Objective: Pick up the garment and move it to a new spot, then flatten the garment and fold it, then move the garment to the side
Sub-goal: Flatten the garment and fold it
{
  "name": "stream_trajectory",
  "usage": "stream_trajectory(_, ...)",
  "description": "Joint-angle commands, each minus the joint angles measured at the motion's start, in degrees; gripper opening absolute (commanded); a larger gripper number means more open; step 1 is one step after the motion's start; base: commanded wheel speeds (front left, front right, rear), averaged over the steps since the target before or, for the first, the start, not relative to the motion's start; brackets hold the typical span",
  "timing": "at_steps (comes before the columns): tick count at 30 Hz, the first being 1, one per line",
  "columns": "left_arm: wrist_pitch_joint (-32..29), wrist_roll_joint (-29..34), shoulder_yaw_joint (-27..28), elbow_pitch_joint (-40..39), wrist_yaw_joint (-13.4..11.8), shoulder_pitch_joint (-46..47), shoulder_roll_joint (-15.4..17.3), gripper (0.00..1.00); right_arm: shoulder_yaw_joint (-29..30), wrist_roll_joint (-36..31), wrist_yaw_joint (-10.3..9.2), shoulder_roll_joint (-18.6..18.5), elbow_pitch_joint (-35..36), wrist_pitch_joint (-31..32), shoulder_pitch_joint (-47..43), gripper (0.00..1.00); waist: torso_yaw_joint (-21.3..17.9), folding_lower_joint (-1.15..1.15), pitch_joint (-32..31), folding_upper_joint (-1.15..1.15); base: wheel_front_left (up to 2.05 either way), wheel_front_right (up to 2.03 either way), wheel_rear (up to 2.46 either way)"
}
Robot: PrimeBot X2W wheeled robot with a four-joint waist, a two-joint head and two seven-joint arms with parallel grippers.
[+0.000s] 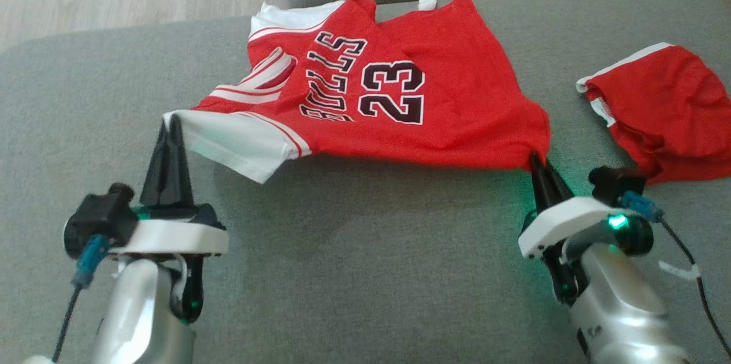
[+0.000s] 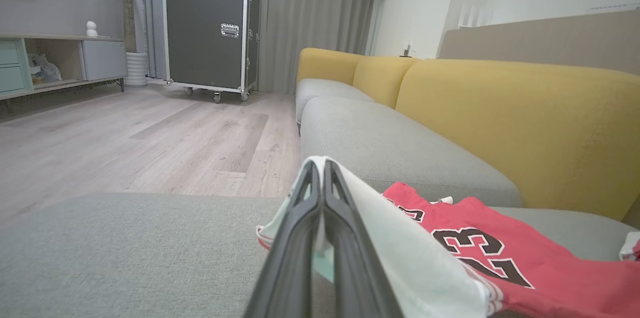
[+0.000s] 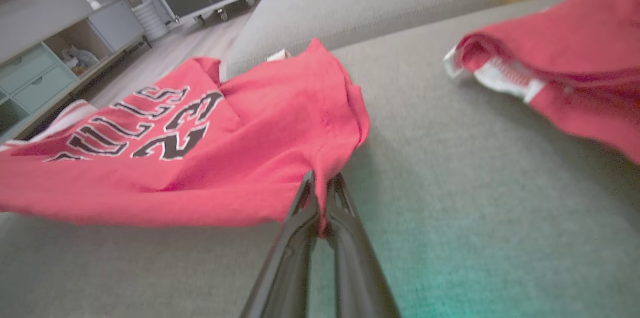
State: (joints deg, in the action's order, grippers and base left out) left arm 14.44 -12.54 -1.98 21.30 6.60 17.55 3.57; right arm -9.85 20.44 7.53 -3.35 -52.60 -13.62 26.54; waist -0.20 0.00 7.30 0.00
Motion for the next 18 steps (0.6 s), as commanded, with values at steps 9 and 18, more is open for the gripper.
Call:
stream_trajectory(9, 0.6, -6.8, 4.2, -5.9, 0.7, 3.1, 1.1, 0.00, 1.0, -6.6, -0.04, 0.5, 16.5, -1.4, 2.2, 0.00, -1.4, 0.00, -3.1, 0.00, 0.00, 0.00, 0.00)
stream_trajectory(18, -1.5, -14.8, 5.7, -15.2, 0.8, 5.1, 1.9, 0.00, -0.4, -8.8, -0.04, -3.8, 31.2, -1.4, 4.5, 0.00, -3.0, 0.00, -6.4, 0.00, 0.00, 0.00, 0.00)
